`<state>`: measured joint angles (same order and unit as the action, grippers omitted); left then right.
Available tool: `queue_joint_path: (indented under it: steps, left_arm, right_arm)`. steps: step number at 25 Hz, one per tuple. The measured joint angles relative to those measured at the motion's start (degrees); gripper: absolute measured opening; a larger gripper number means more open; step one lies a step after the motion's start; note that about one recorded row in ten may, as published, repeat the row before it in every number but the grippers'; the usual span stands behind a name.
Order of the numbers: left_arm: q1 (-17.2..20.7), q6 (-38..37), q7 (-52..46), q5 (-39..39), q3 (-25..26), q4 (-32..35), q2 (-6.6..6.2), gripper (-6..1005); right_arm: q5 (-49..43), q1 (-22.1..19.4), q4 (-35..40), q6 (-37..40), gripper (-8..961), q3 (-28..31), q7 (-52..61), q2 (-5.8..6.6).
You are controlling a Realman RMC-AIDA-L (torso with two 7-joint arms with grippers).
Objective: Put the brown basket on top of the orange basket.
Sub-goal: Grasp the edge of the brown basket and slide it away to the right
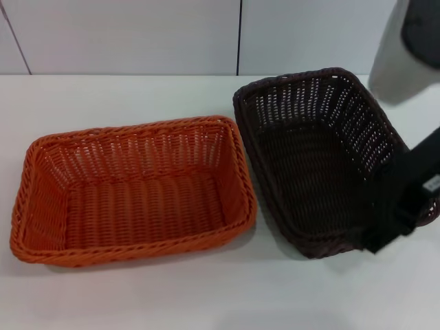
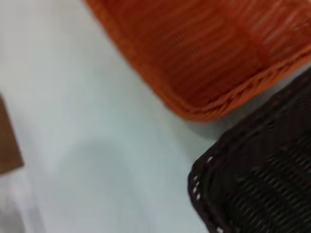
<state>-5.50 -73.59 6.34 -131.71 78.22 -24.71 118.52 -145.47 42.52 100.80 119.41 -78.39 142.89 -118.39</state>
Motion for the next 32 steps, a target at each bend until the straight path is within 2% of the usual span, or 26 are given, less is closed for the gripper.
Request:
queue_joint_path:
  steps: [5,11,20,32]
  left_arm:
    - [-0.3,2.0,0.0,1.6,-0.1,0.0,0.04,811]
    - [-0.4,2.1,0.2,2.7,-0.6,0.1,0.09,811]
    - [-0.7,3.5,0.4,2.8,-0.6,0.1,0.14,810]
    - [-0.9,4.1,0.5,2.8,-0.6,0.2,0.10,811]
  right_arm:
    - [-3.7,0.1,-0.6,-0.3,751,-4.0,-4.0,-0.35]
    - [-6.9,0.4,-3.2,-2.8,750,-6.2,-6.5,-0.35]
    - [-9.6,0.7,-11.5,-9.4,751,-10.5,-8.6,-0.38]
    - [-9.8,1.5,-20.9,-15.5,750,-12.8,-9.2,-0.44]
